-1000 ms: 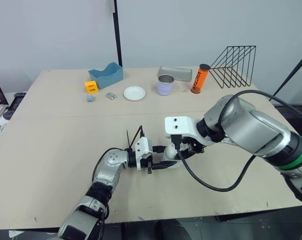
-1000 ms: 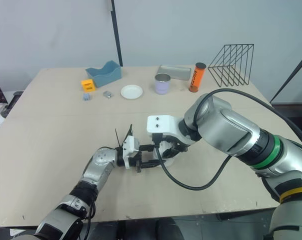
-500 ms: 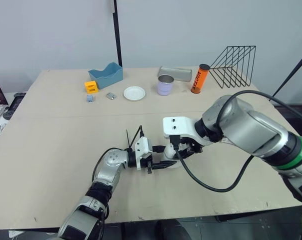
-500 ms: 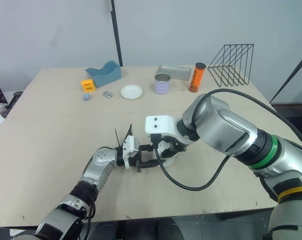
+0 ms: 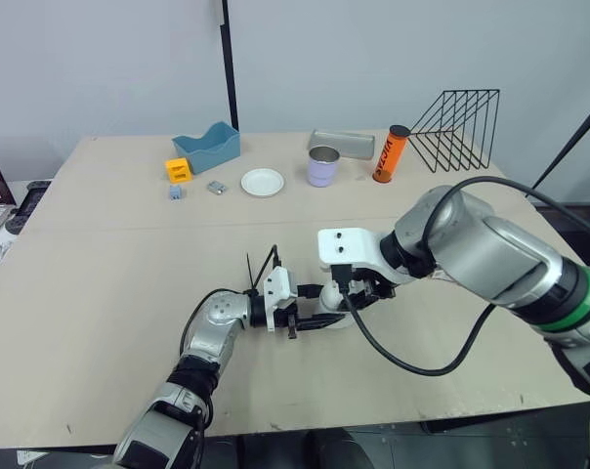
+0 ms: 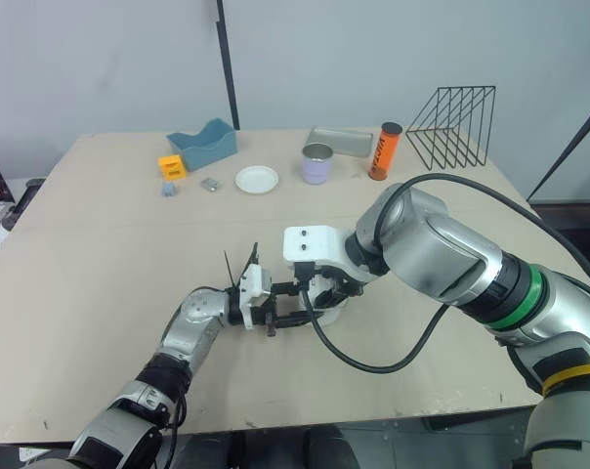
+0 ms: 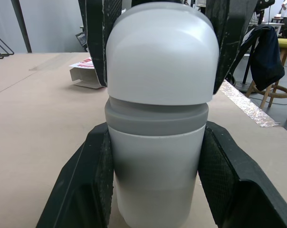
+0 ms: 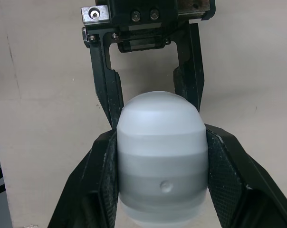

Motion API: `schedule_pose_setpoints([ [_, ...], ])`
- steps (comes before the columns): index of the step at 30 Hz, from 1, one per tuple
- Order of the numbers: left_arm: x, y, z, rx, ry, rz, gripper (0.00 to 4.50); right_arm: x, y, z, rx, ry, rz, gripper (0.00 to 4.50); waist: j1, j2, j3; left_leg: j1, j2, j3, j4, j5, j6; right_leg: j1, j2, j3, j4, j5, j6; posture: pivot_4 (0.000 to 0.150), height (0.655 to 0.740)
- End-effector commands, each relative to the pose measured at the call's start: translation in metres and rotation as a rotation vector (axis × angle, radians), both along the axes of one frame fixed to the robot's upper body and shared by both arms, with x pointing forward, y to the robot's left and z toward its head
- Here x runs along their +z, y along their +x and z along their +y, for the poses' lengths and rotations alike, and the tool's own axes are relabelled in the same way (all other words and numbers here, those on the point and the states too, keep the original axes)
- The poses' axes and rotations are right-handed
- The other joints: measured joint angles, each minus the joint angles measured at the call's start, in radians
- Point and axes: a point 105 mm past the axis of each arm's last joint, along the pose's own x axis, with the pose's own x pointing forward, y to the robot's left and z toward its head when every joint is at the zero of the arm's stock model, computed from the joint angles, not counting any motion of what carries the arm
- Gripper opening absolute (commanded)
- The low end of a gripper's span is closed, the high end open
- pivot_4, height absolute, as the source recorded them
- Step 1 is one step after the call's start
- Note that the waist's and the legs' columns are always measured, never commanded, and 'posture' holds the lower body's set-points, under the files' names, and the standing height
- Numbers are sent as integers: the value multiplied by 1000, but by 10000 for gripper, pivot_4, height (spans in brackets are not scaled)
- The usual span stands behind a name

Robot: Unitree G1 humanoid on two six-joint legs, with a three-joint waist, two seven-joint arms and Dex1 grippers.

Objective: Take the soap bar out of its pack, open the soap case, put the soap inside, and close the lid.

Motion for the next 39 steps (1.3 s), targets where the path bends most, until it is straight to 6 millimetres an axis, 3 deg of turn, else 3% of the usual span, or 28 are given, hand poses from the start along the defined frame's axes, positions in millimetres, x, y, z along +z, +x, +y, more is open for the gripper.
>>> schedule_pose_setpoints([
  [1, 11, 5, -1, 18, -35, -23, 19311, -3, -3, 1, 10, -1, 23, 19386, 0, 0, 0, 0, 0, 0, 0, 0, 0, 0, 0, 0, 0, 0, 0, 1500, 7393],
  [12, 11, 4, -1, 13, -37, -18, 19311, -1, -3, 1, 14, 4, 16, 19386, 0, 0, 0, 0, 0, 0, 0, 0, 0, 0, 0, 0, 0, 0, 0, 1500, 7393],
  [14, 10, 4, -1, 13, -37, -16, 19311, 0, -3, 1, 21, 3, 11, 30453, 0, 0, 0, 0, 0, 0, 0, 0, 0, 0, 0, 0, 0, 0, 0, 1500, 7393],
  [15, 10, 4, -1, 13, -37, -16, 19311, 0, -3, 2, 21, 4, 10, 32452, 0, 0, 0, 0, 0, 0, 0, 0, 0, 0, 0, 0, 0, 0, 0, 1500, 7393],
  [18, 10, 5, -1, 15, -37, -14, 19311, 0, -3, 1, 19, 4, 8, 44827, 0, 0, 0, 0, 0, 0, 0, 0, 0, 0, 0, 0, 0, 0, 0, 1500, 7393],
  [39, 9, 5, 2, 11, -30, -5, 19311, 10, 4, -4, -12, 13, -33, 44827, 0, 0, 0, 0, 0, 0, 0, 0, 0, -1, 0, 0, 0, 0, 1, 1500, 7393],
])
